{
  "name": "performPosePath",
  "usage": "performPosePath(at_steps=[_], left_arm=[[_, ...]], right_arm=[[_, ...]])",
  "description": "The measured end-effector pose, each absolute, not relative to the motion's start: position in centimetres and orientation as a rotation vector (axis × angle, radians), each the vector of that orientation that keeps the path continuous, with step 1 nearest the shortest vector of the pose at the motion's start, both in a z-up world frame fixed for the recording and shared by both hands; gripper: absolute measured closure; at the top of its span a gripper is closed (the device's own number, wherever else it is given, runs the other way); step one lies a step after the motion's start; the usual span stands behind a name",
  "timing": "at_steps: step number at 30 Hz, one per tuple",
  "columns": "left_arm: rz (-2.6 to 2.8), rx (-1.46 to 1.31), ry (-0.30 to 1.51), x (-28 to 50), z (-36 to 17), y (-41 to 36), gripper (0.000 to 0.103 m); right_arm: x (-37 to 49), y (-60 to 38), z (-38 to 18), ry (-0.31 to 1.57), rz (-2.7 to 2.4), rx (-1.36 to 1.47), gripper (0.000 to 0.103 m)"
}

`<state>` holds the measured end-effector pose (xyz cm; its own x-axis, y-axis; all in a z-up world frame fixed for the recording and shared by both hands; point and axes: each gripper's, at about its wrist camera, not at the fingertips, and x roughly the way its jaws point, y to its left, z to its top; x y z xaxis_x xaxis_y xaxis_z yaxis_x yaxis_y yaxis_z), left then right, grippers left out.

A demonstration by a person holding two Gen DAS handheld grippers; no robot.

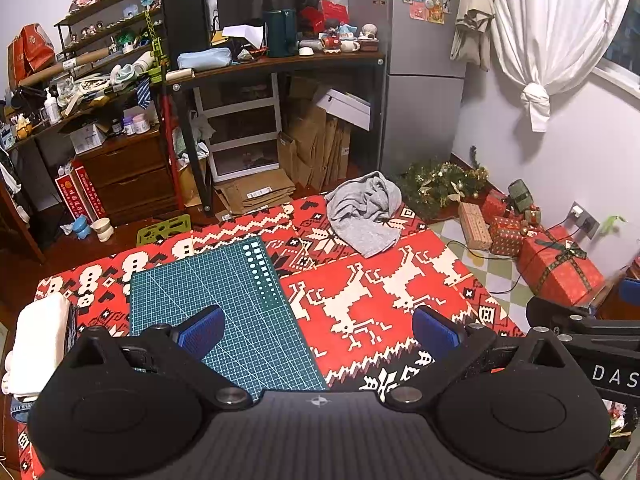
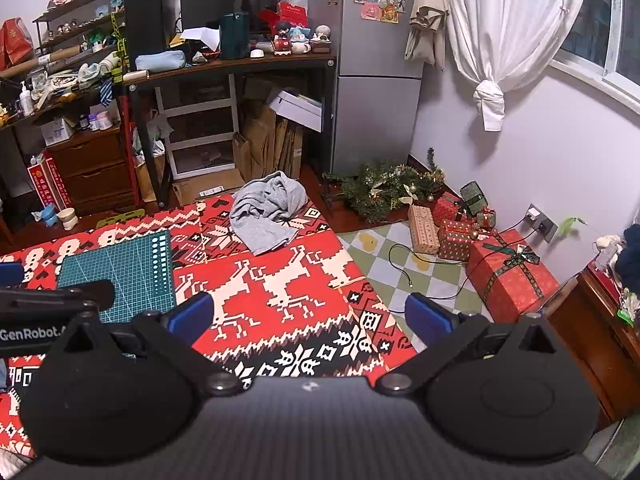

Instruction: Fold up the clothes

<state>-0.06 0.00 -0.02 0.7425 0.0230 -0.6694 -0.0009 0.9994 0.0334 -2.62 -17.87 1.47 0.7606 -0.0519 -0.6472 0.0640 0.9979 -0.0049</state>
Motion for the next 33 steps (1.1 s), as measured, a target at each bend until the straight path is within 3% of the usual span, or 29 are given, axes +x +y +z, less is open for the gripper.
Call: performPosePath(at_steps=[33], left_arm=[[0.016, 0.042, 0.729, -0.15, 0.01, -0.21, 0.002]], right_arm=[[-2.96, -17.79, 1.35, 0.702, -0.064, 0.014, 0.000]])
